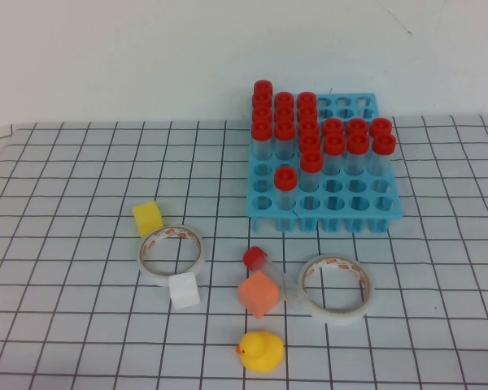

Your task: Place the test tubes

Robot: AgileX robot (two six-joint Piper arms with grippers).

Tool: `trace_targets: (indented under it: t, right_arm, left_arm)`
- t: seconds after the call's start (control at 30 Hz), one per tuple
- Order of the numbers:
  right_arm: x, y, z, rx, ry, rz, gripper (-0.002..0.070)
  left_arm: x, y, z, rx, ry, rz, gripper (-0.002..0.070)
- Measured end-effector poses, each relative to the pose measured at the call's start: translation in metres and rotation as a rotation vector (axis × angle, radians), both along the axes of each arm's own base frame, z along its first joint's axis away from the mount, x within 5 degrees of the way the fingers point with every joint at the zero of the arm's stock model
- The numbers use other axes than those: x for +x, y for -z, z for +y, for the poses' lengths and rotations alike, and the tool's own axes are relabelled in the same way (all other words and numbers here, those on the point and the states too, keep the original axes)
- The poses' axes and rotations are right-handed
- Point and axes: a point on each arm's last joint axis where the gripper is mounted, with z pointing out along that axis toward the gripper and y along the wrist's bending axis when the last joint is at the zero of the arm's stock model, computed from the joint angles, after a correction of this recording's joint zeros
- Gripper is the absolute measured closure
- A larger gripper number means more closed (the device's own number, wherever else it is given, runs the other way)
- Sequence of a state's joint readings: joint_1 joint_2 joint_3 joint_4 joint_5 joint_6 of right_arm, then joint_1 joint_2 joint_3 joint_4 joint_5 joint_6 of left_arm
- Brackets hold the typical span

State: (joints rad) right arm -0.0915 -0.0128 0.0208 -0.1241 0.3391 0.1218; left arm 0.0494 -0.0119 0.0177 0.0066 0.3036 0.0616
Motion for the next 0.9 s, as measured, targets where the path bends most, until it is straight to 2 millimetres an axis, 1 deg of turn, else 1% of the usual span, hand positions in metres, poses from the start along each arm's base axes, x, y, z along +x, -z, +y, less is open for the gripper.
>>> trace_targets:
  t: [0.3,0.43,0.47,0.5,0.53,0.6,0.67,0.7,0.77,0.83,0.9]
  right_arm:
    - [0.000,0.000,0.000,0.015,0.002,-0.002,0.0678]
    - [0.000,0.000,0.003,0.099,-0.003,-0.010,0.0678]
    - [0.000,0.000,0.005,0.150,-0.005,-0.014,0.0678]
    - [0.001,0.000,0.007,0.221,-0.006,-0.021,0.0678]
    - [0.001,0.000,0.009,0.313,-0.006,-0.026,0.0678]
    - [0.001,-0.001,0.015,0.505,-0.006,-0.036,0.0678]
    - [0.001,-0.002,0.021,0.715,-0.010,-0.042,0.0678]
    - [0.001,-0.002,0.023,0.786,-0.013,-0.041,0.0678]
    - [0.002,-0.005,0.027,0.918,-0.022,-0.050,0.0678]
    - [0.002,-0.006,0.029,0.980,-0.026,-0.054,0.0678]
    - [0.002,-0.007,0.029,1.004,-0.028,-0.057,0.0678]
  left_arm:
    - [0.000,0.000,0.000,0.000,0.000,0.000,0.0676]
    - [0.000,0.000,0.000,-0.015,-0.002,-0.001,0.0677]
    - [0.000,0.000,-0.001,-0.075,-0.007,-0.008,0.0677]
    - [0.000,-0.001,-0.003,-0.193,-0.014,-0.021,0.0677]
    - [0.001,-0.002,-0.005,-0.318,-0.021,-0.030,0.0677]
    - [0.001,-0.003,-0.011,-0.636,-0.037,-0.036,0.0677]
    - [0.001,-0.006,-0.015,-0.852,-0.041,-0.039,0.0677]
    - [0.001,-0.007,-0.016,-0.917,-0.042,-0.047,0.0677]
    - [0.002,-0.009,-0.016,-0.974,-0.043,-0.064,0.0677]
    - [0.002,-0.011,-0.015,-1.001,-0.046,-0.079,0.0677]
    - [0.002,-0.011,-0.015,-1.013,-0.047,-0.085,0.0677]
